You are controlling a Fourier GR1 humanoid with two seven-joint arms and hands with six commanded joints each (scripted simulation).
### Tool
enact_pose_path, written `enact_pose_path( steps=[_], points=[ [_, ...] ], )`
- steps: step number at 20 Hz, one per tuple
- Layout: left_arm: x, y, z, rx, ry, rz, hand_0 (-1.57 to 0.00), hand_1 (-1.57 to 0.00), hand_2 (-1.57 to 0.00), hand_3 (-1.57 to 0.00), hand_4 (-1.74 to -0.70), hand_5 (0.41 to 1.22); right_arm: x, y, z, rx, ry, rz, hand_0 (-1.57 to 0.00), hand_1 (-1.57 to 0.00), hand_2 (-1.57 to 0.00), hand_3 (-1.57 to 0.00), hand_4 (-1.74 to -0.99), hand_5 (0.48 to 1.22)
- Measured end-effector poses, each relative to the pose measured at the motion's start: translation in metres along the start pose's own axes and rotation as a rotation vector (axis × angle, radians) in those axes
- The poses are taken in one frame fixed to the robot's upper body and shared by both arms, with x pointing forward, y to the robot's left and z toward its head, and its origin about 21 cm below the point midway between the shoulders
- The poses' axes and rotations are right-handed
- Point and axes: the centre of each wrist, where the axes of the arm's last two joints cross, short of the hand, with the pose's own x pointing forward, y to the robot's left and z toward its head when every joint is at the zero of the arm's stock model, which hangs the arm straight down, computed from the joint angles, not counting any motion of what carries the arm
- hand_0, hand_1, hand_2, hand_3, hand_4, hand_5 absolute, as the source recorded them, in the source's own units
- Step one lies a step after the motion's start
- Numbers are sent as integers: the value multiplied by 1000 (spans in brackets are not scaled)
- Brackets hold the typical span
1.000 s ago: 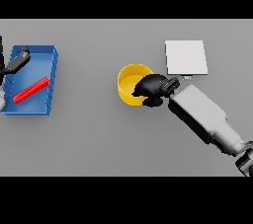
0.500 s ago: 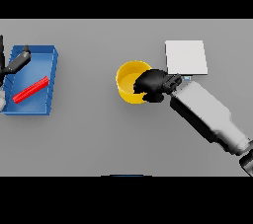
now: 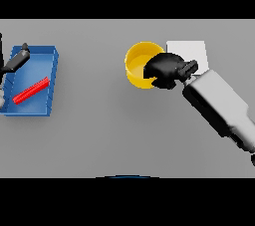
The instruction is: Pick up the red beaker and tilt it to pour out 1 green nut into yellow bowl. Pick up the yellow bowl and place it on the metallic measuring scale.
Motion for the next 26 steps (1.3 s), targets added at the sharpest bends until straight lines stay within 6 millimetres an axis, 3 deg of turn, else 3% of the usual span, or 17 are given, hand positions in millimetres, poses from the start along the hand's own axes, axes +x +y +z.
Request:
enact_pose_path(
  steps=[2, 4, 9, 13, 16, 20, 23, 26],
  points=[
    [1, -2, -1, -3, 18, -15, 1, 1, 1, 1, -742, 704, -6, -7, 2, -20, 56, -21, -1570, -1570, -1482, -1283, -1741, 1220],
    [0, -3, 3, -6, 0, -15, 1, 1, 1, 1, -744, 710, -25, -10, 15, -43, 80, -24, -1570, -1570, -1504, -1239, -1741, 1221],
    [-2, 2, 2, 4, 31, -7, 1, 1, 1, 1, -738, 703, -65, -14, 25, -113, 206, -43, -1571, -1571, -1527, -1192, -1741, 1221],
    [5, 3, 5, -3, 18, -11, 1, 1, 1, 1, -728, 691, -92, -3, 28, -132, 273, -102, -1571, -1571, -1506, -1176, -1741, 1221],
    [-1, 1, 6, -6, 18, -15, 1, 1, 1, 1, -722, 684, -111, 10, 30, -140, 315, -104, -1571, -1571, -1459, -1259, -1741, 1221],
    [0, 2, 6, 3, 24, -17, 1, 1, 1, 1, -722, 681, -125, 30, 24, -128, 354, -143, -1571, -1571, -1396, -1362, -1741, 1221],
    [0, 3, 7, -2, 28, -22, 1, 1, 1, 1, -725, 676, -131, 38, 23, -124, 370, -167, -1571, -1571, -1379, -1331, -1741, 1221],
    [0, 1, 7, -4, 29, -15, 1, 1, 1, 1, -726, 673, -132, 43, 22, -125, 336, -186, -1571, -1571, -1345, -1403, -1741, 1221]
  ],
)
